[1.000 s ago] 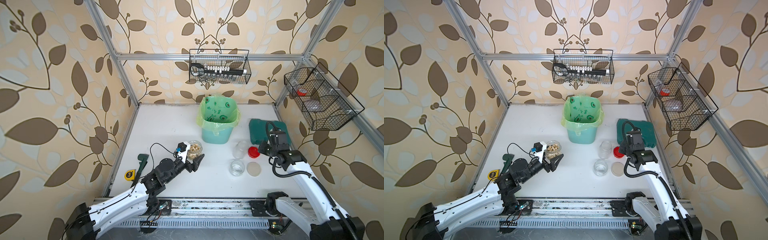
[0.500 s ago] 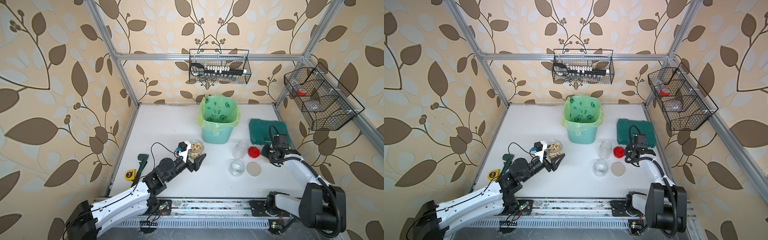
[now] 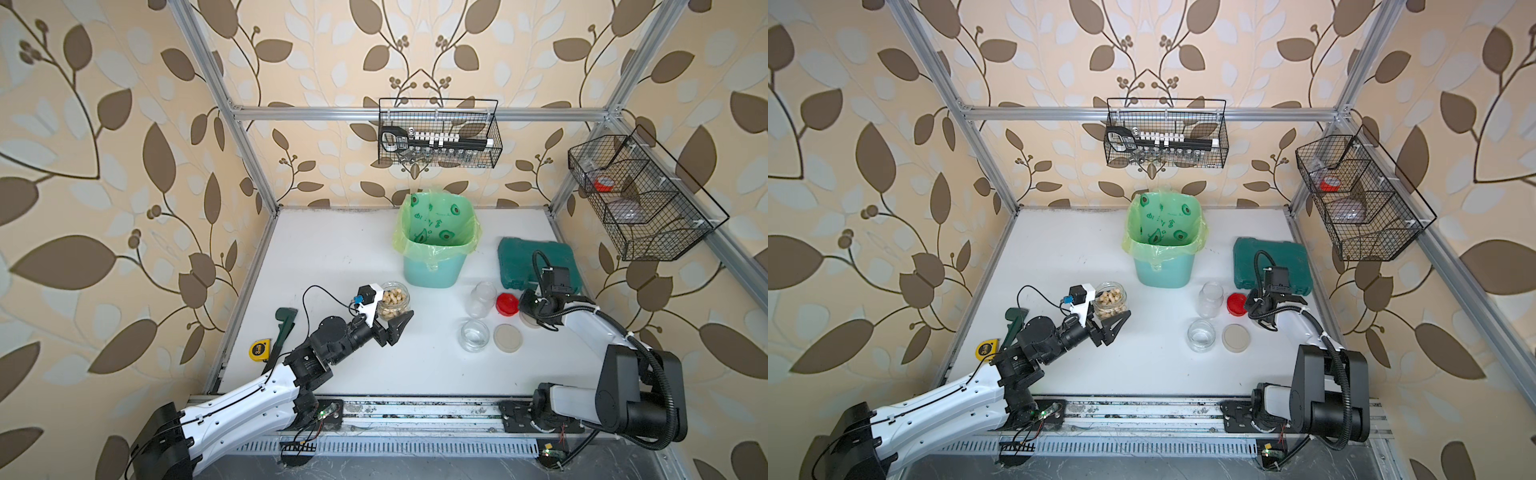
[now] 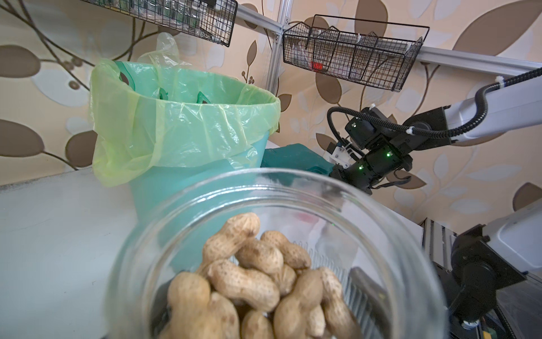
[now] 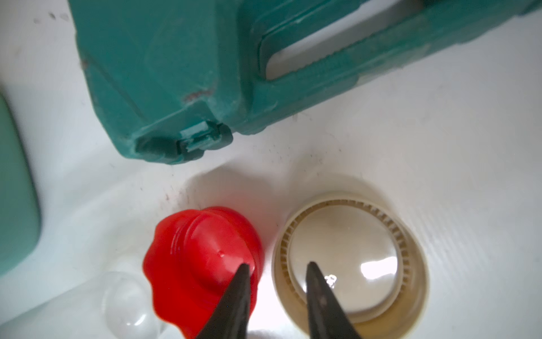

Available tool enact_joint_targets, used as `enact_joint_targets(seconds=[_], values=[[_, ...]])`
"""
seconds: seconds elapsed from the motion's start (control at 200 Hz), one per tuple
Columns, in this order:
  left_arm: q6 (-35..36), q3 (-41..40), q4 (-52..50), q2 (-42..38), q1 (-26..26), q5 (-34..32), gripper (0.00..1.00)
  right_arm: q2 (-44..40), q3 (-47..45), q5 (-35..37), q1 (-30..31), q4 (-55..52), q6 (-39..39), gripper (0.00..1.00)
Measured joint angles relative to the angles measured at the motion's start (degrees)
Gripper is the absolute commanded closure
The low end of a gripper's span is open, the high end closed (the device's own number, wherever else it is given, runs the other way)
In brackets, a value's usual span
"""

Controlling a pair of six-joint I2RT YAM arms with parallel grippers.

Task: Empty moldy peanuts from jars
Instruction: Place the lid at the center of the board, then pour the moldy peanuts from the jar into the trash bin.

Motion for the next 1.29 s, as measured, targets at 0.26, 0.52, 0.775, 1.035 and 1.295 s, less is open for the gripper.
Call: enact_joint_targets(seconds=[0.26, 0.52, 0.775, 1.035, 1.295], values=[[0.0, -0.1, 0.2, -2.0, 0.0, 2.0, 1.0, -9.5, 0.0, -3.5, -0.1, -0.4, 0.2, 0.28], [-0.1, -0.5, 1.0, -2.1, 0.0, 4.7, 1.0, -28.5, 1.9, -12.1, -0.1, -3.8, 0.1, 0.01], [-0.1, -1.9, 3.3, -5.3, 0.0, 6.0, 1.0, -31.6, 7.8, -29.5, -0.1, -4.9, 2.3, 0.01], [-0.2, -3.1, 4.8, -7.5, 0.0, 6.4, 1.0, -34.5, 7.8, -42.6, -0.1, -5.5, 6.0, 0.01], [-1.0, -3.2, 4.9, -7.6, 0.0, 8.0, 1.0, -30.1, 7.0, -45.3, 0.8, -8.2, 5.1, 0.01]])
